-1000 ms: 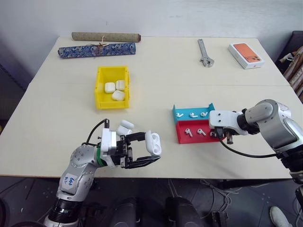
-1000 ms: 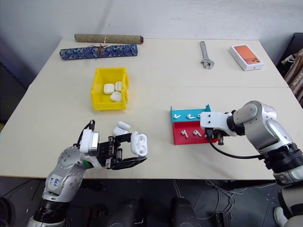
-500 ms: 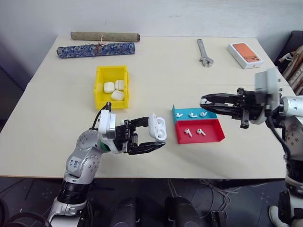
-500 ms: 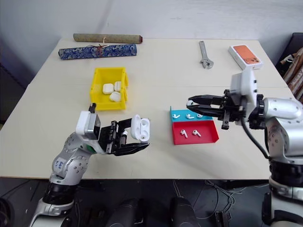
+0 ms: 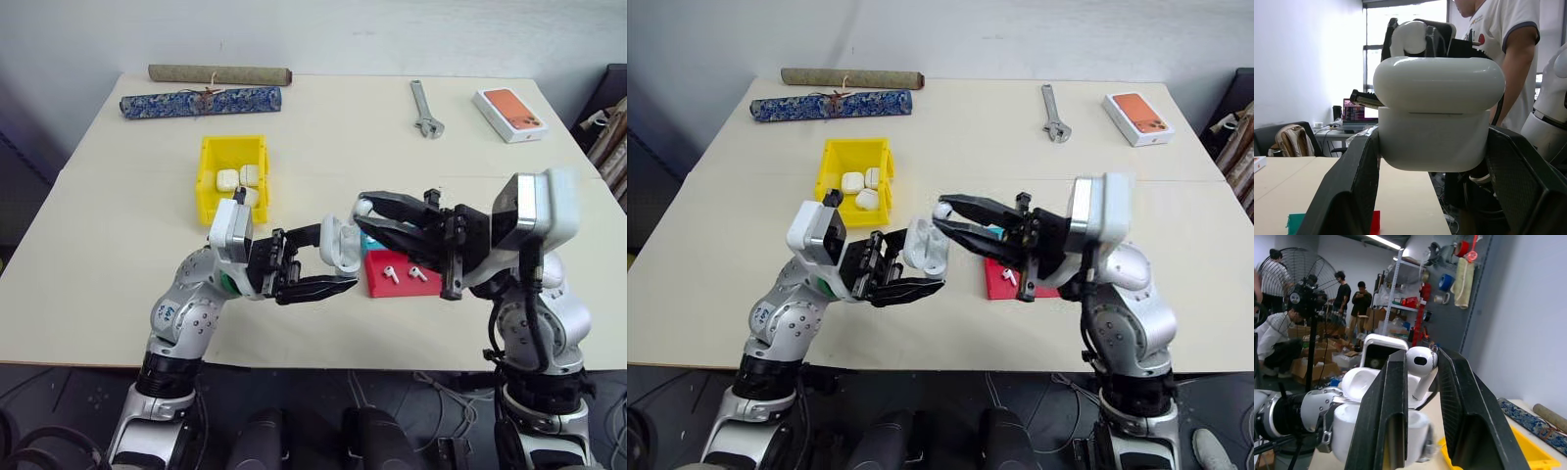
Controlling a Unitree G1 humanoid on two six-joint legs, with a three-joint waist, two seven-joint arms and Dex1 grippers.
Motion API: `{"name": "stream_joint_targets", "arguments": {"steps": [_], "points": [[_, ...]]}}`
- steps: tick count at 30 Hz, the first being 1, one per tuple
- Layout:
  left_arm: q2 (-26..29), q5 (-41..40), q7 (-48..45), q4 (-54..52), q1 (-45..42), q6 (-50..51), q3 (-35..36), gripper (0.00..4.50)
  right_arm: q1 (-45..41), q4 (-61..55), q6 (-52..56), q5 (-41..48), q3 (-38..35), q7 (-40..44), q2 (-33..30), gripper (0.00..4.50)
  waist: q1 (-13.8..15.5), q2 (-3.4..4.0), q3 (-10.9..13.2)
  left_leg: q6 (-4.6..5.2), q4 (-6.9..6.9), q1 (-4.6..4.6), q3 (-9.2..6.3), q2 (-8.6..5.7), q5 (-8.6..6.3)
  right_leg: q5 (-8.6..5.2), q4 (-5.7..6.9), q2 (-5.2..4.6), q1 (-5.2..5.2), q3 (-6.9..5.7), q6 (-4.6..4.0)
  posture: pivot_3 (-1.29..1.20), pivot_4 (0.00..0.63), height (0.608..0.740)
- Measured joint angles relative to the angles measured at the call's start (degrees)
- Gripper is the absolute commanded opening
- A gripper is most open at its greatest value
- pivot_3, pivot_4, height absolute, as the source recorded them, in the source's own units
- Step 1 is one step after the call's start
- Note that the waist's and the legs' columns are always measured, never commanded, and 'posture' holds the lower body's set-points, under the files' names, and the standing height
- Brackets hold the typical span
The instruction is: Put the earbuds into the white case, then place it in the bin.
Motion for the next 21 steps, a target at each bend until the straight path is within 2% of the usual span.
{"name": "stream_joint_targets", "arguments": {"steps": [21], "points": [[0.3,1.5,0.7,-0.1,0.9,1.0,-0.2,2.79,1.7,3.9,-7.7,-6.0,3.9,1.9,-4.9,0.45,0.0,0.00,0.0,0.00,-0.02,0.00,-0.01,0.01,0.00,0.00,-0.05,0.00,0.00,0.00,0.00,0.00,0.150,0.740]]}}
